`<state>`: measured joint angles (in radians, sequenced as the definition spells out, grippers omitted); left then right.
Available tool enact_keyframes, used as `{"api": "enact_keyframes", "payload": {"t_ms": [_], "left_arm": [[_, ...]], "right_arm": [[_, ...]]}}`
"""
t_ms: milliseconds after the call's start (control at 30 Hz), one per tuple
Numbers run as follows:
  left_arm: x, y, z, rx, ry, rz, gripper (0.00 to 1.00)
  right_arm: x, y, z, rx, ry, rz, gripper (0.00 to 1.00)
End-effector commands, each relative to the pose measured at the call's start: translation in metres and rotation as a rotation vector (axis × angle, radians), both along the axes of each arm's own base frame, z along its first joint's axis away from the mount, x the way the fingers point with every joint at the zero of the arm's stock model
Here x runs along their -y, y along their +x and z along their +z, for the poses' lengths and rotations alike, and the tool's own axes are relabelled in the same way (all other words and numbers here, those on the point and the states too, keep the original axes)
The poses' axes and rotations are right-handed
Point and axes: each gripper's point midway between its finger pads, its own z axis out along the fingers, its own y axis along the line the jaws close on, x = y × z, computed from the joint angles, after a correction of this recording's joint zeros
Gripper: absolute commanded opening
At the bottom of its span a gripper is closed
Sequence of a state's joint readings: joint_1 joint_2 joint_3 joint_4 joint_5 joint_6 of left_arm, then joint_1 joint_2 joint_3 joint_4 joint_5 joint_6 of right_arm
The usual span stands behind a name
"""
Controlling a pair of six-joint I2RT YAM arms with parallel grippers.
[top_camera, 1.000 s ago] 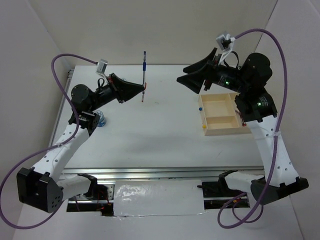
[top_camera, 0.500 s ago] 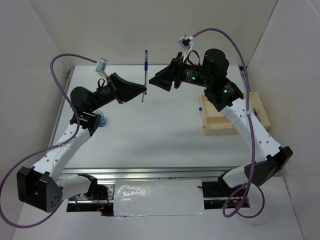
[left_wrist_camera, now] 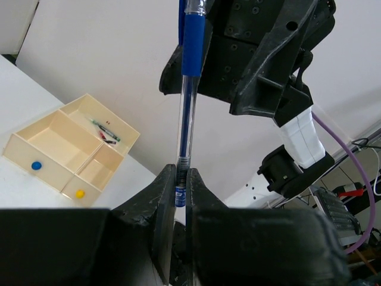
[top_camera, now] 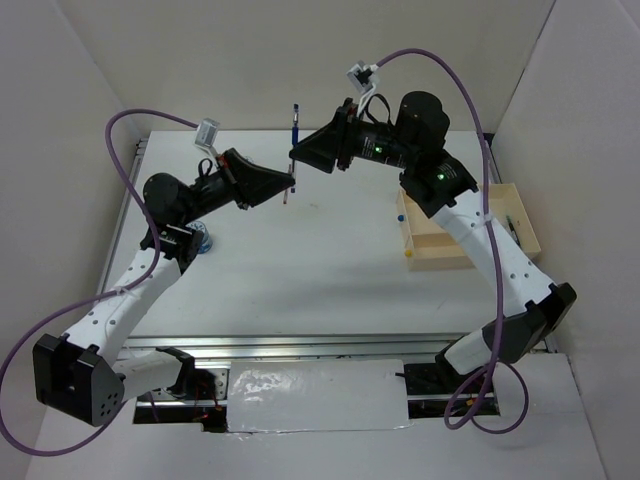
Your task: Sort the stationery into containers
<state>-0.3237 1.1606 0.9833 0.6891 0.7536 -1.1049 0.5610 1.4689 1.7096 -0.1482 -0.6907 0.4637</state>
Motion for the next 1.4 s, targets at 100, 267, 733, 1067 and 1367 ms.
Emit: {"api": "enact_keyframes", "payload": {"t_ms": [100,267,733,1067,1367], "left_arm": [[-0.001,-0.011,0.012,0.065,-0.011,-0.009,0.0],[-0.001,-0.013,0.01,0.064,0.0,-0.014,0.0],[-0.04,0.064,-0.06,-0.031,0.498,0.264,0.99],[-0.06,0.114,-0.128,-0.14,0.809,0.448,0.99],[-0.06,0.12,-0.155,-0.155,0.836,0.45,0.99]], "right_arm": [[-0.005,-0.005,0.027,0.076,0.052,0.03,0.41],[-0.005,0.002,0.025,0.062,0.053,0.013,0.17],[0.169,0.053,-0.04,0.103,-0.432,-0.443,0.0],[0.416,0.09,-0.188,-0.197,-1.123,-0.877,0.0],[0.478,0.107,-0.275,-0.475,-1.3,-0.886,0.0]]}}
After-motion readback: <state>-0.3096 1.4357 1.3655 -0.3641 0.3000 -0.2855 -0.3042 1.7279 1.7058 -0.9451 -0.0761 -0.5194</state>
